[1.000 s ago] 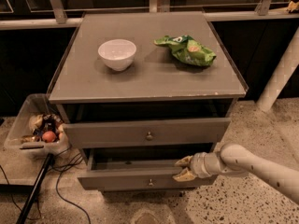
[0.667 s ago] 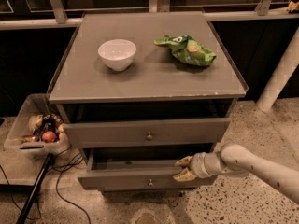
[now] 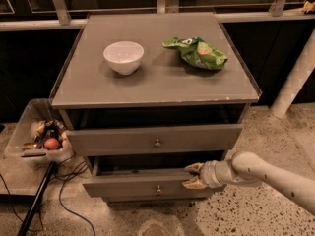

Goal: Open middle drawer

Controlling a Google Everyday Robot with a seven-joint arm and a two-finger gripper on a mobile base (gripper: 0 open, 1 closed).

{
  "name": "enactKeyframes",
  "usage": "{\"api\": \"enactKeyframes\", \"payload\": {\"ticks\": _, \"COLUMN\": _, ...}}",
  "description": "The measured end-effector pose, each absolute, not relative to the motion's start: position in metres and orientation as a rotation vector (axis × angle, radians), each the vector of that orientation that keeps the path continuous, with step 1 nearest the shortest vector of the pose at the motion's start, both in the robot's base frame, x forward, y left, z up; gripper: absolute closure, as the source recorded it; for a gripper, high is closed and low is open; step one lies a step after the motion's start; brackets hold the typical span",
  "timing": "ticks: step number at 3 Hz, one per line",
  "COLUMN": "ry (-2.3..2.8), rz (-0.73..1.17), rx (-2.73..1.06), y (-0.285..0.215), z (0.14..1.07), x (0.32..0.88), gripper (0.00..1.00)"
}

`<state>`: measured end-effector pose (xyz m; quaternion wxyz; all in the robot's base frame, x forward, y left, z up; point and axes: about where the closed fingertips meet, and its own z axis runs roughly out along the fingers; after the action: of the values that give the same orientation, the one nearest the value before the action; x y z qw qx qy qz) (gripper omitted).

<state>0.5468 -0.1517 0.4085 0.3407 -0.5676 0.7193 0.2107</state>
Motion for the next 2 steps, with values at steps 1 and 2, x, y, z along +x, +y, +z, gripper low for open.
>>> {"api": "enactKeyframes", "payload": {"ticks": 1, "ry": 1.871, "rz": 0.54, "rx": -1.471, "y": -0.1513, "z": 0.4065, "x": 0.5389, "gripper": 1.0}}
{"api": "enactKeyframes", "payload": {"ticks": 2, "ry": 1.87, "rz": 0.539, "rx": -1.472, "y": -0.1513, "z": 0.4082, "x": 0.5389, "gripper": 1.0}}
